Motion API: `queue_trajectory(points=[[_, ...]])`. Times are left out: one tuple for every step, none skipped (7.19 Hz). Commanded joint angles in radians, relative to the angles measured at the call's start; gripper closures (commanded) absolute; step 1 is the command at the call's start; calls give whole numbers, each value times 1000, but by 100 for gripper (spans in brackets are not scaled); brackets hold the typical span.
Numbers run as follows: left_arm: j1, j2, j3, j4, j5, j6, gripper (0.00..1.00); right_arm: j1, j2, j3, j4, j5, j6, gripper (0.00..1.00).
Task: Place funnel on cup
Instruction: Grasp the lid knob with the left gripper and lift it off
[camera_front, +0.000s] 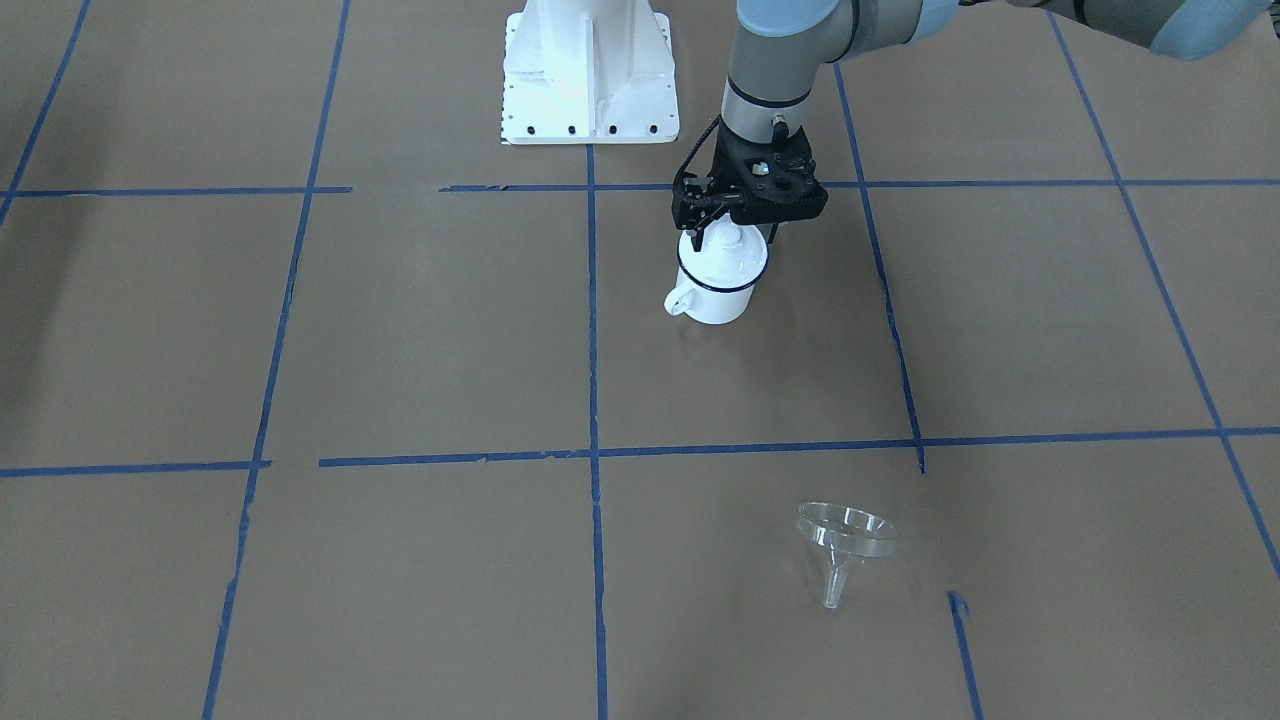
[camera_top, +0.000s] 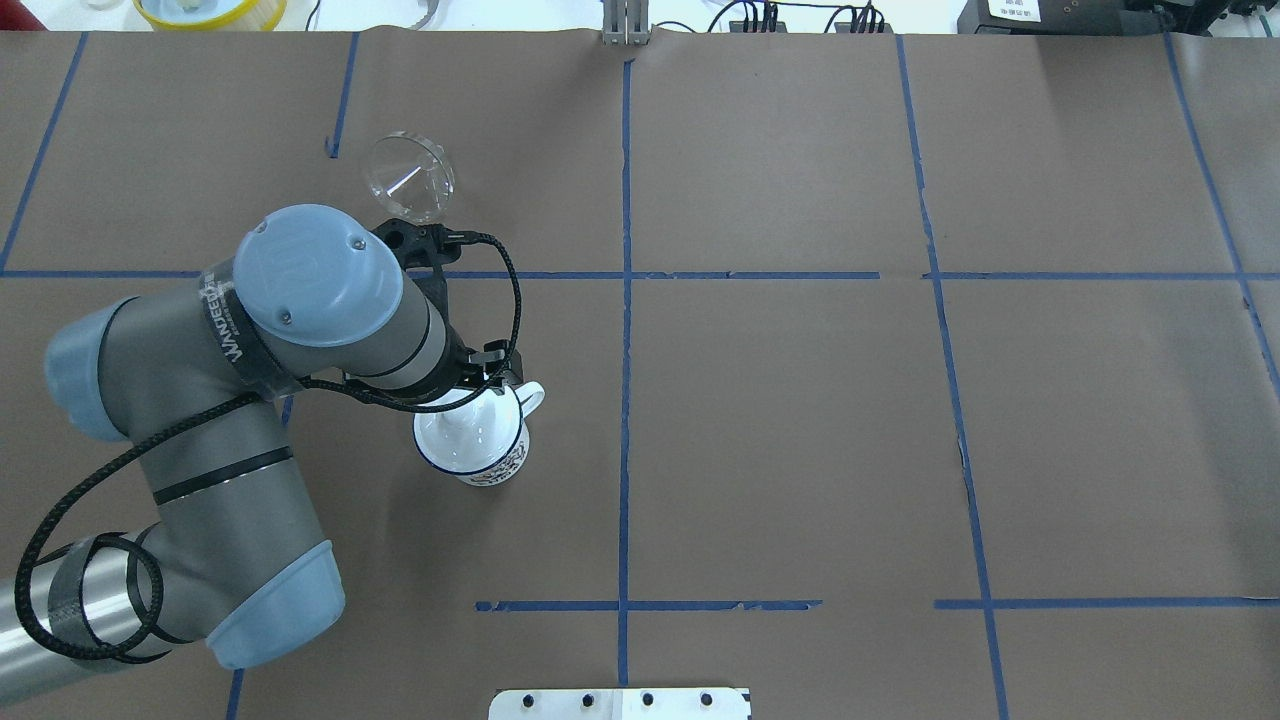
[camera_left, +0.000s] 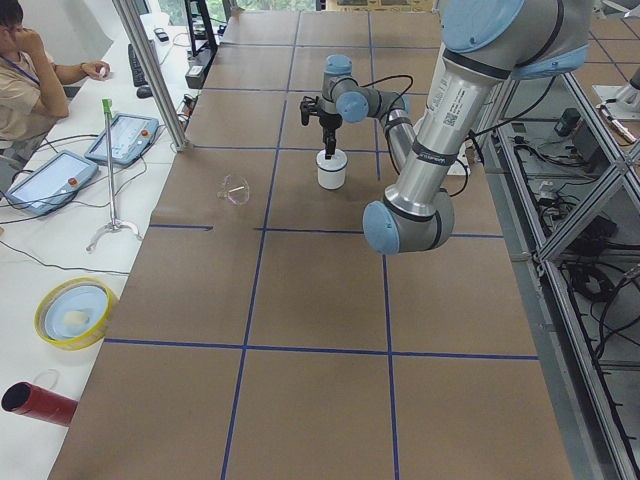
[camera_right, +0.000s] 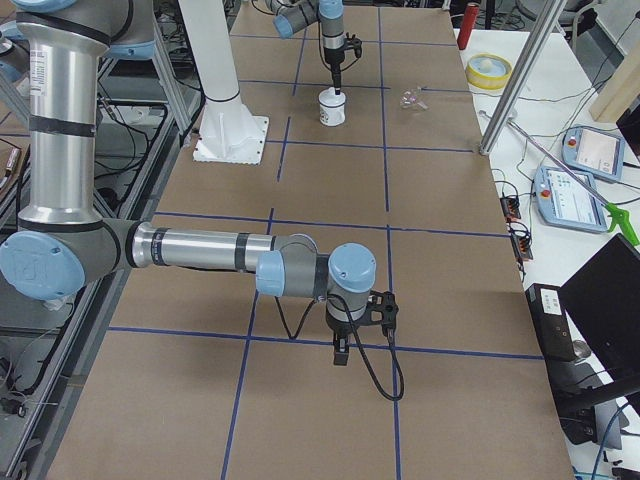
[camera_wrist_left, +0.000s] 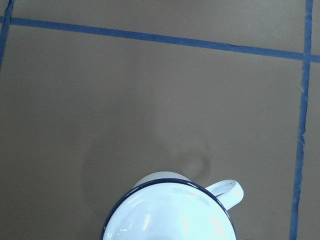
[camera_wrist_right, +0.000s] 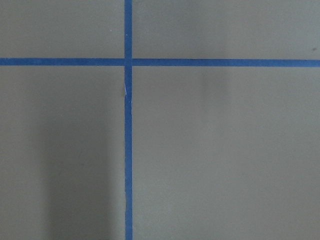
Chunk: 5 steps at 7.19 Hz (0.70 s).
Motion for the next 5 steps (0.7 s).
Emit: queue_trajectory(points=[[0,5,1,-7,-2,1,29,0,0,0,0,0,0,0],[2,5,0,-7,-2,1,30,0,0,0,0,0,0,0],[2,5,0,-7,-4,4,30,0,0,0,0,0,0,0],[2,10,-5,-7,-7,4,30,0,0,0,0,0,0,0],[2,10,-7,-7,-10,4,30,0,0,0,0,0,0,0]])
